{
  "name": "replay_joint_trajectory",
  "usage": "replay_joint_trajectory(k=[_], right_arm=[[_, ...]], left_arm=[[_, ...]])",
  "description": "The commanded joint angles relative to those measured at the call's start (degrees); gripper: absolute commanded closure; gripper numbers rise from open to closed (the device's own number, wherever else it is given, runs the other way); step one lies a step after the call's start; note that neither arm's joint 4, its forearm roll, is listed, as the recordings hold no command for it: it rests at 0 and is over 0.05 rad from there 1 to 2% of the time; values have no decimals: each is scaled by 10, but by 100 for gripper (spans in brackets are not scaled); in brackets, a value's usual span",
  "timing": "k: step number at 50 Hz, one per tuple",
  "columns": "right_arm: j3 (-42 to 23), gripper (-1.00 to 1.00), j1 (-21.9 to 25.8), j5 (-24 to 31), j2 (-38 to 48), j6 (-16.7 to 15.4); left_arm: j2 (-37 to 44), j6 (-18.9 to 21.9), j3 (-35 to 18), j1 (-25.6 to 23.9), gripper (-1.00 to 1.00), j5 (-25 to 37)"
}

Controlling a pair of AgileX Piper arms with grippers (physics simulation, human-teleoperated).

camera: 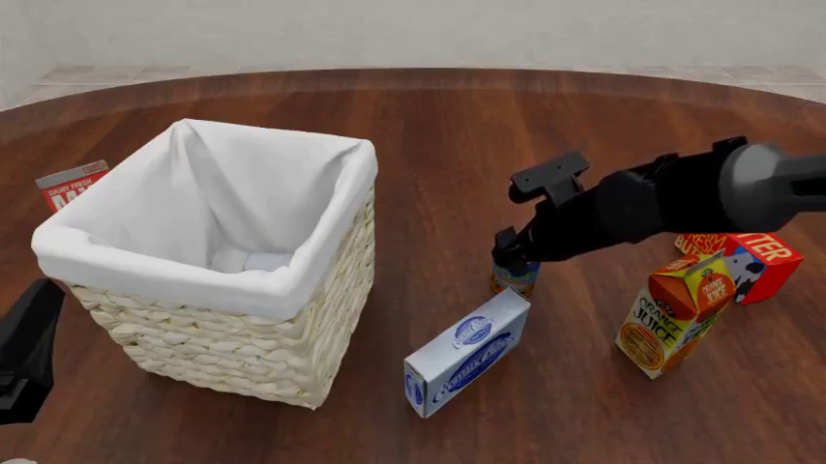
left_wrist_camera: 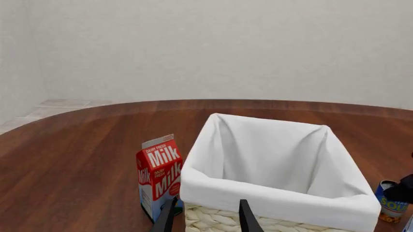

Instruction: Pick up the alphabet soup and the tomato sauce, and put them in the basket.

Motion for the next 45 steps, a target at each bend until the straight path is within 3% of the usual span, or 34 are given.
replay_joint_trajectory(k=[1, 35, 36, 45], right_arm=[[3, -100, -1, -7, 8, 1], [11, -100, 5, -24, 23, 9], [12, 100, 5, -25, 21, 8], [9, 100, 4, -22, 17, 4]], left_arm=[[0, 0, 0, 0, -100, 0], [0, 0, 0, 0, -100, 0], [0, 0, 0, 0, -100, 0], [0, 0, 0, 0, -100, 0]])
